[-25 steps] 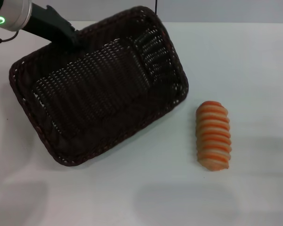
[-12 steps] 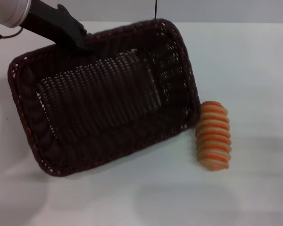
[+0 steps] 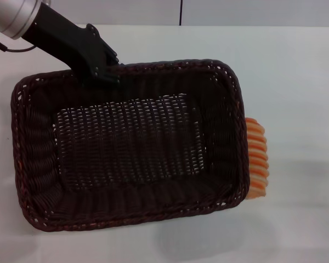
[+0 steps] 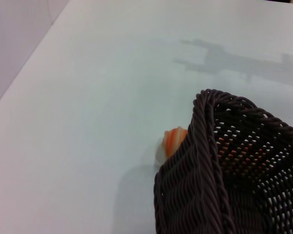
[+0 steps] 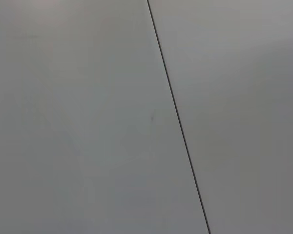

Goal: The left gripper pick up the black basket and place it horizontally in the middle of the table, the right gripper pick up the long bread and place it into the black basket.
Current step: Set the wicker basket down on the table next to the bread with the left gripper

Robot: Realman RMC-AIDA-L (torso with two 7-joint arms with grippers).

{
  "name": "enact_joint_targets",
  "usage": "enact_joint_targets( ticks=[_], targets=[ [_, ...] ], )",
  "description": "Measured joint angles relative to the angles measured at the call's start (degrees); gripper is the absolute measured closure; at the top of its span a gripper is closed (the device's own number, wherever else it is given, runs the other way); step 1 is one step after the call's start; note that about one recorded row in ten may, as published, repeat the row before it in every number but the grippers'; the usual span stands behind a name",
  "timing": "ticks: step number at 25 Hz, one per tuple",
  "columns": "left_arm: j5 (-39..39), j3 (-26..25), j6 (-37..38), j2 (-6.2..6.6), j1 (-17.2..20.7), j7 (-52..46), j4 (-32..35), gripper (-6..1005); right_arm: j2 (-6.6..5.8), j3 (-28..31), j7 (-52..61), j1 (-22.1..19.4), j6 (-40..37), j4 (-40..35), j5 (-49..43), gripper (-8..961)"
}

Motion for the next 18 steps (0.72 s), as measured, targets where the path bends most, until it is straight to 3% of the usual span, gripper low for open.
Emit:
enact_joint_targets(
  ticks=[14,16,18],
  targets=[
    [0.19,4.39,0.41,-1.20,-0.89,1.09,3.67,742,0.00,0.03,-0.06,-0.41,-0.51,-0.16,0.00,138],
    [2.38,6.69,3.96,-2.27,-2.74,1.29,8.40,739,-0.01,0.03,-0.06,-0.39,-0.52,-0.23,0.00,138],
    [2.38,6.69,3.96,-2.27,-2.74,1.29,8.40,735,-0.06,0.03,-0.08,-0.39,-0.52,-0.27,0.00,138]
  ],
)
